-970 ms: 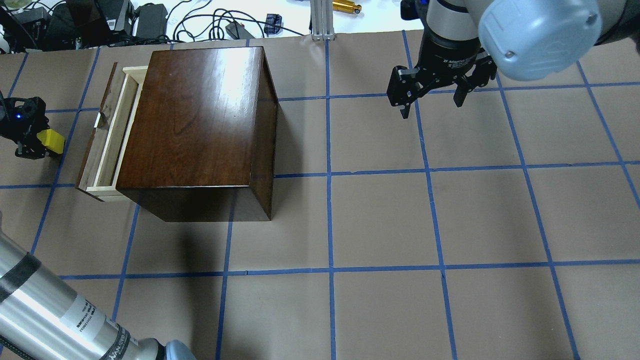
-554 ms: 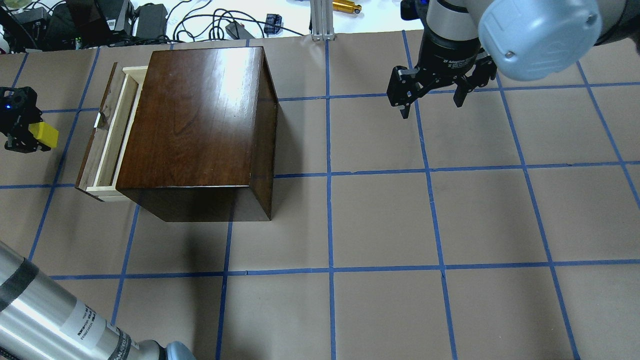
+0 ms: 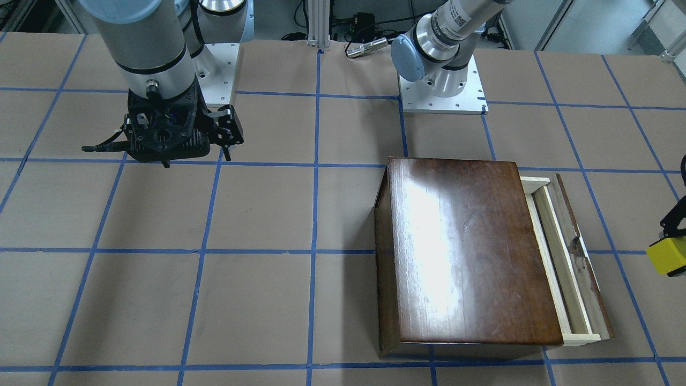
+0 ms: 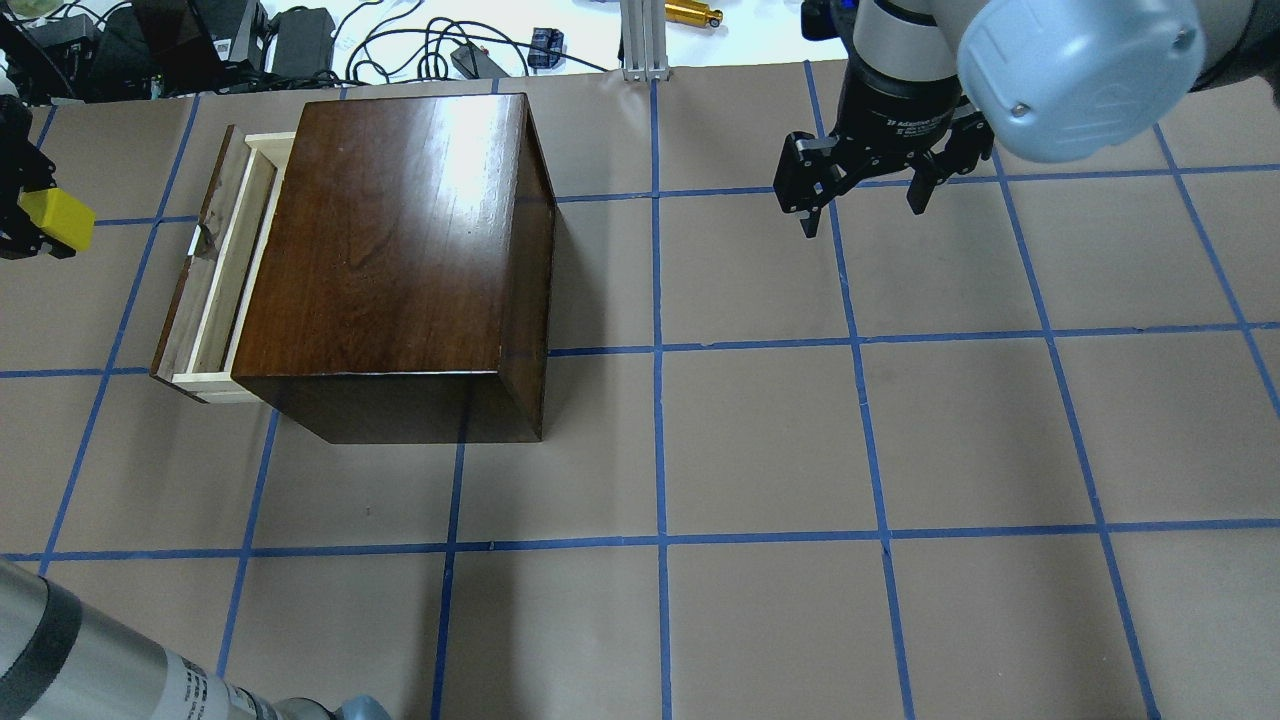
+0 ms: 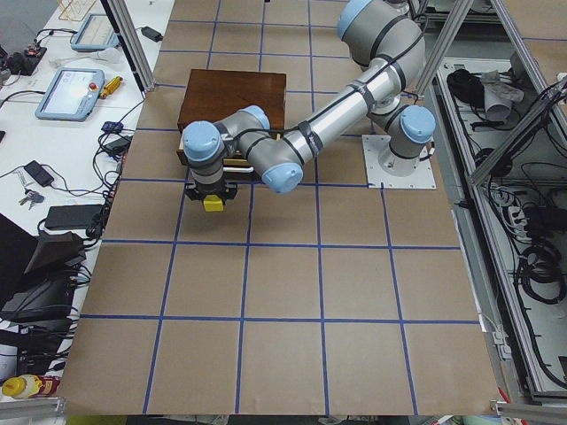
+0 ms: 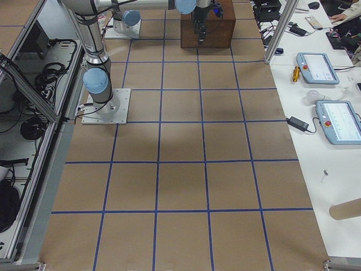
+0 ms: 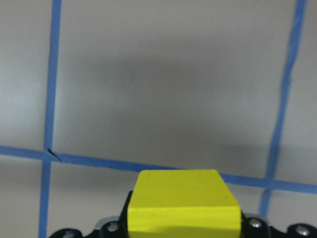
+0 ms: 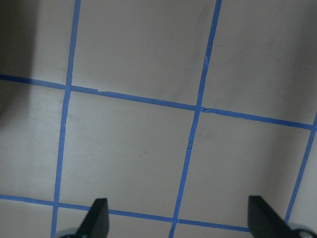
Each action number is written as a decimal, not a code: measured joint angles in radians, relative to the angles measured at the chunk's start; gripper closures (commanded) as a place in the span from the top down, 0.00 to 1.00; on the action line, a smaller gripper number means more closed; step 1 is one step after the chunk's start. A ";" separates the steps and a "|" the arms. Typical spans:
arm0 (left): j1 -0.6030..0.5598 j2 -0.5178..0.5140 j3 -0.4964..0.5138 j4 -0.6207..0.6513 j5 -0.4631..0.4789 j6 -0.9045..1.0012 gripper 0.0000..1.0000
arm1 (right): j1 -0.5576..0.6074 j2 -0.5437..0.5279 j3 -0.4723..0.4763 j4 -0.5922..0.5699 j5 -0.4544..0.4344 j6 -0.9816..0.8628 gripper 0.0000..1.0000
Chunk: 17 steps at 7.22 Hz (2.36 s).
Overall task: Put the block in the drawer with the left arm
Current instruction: 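Carry the yellow cube with the left gripper over the open drawer, then lower the cube into the drawer and open the left gripper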
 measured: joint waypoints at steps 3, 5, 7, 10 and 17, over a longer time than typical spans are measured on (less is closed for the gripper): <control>-0.138 0.111 -0.060 -0.019 0.004 -0.094 0.00 | 0.000 0.000 0.000 0.000 0.000 0.000 1.00; -0.209 0.130 -0.095 -0.019 0.005 -0.152 0.00 | 0.000 0.000 0.000 0.000 0.001 -0.001 1.00; -0.257 0.117 -0.115 -0.009 0.004 -0.175 0.00 | 0.000 0.000 0.000 0.000 0.000 -0.001 1.00; -0.277 0.105 -0.148 0.009 0.002 -0.173 0.00 | 0.000 0.000 0.000 0.000 0.000 0.000 1.00; -0.279 0.132 -0.141 -0.006 0.069 -0.194 1.00 | 0.000 0.000 0.000 0.000 0.000 -0.001 1.00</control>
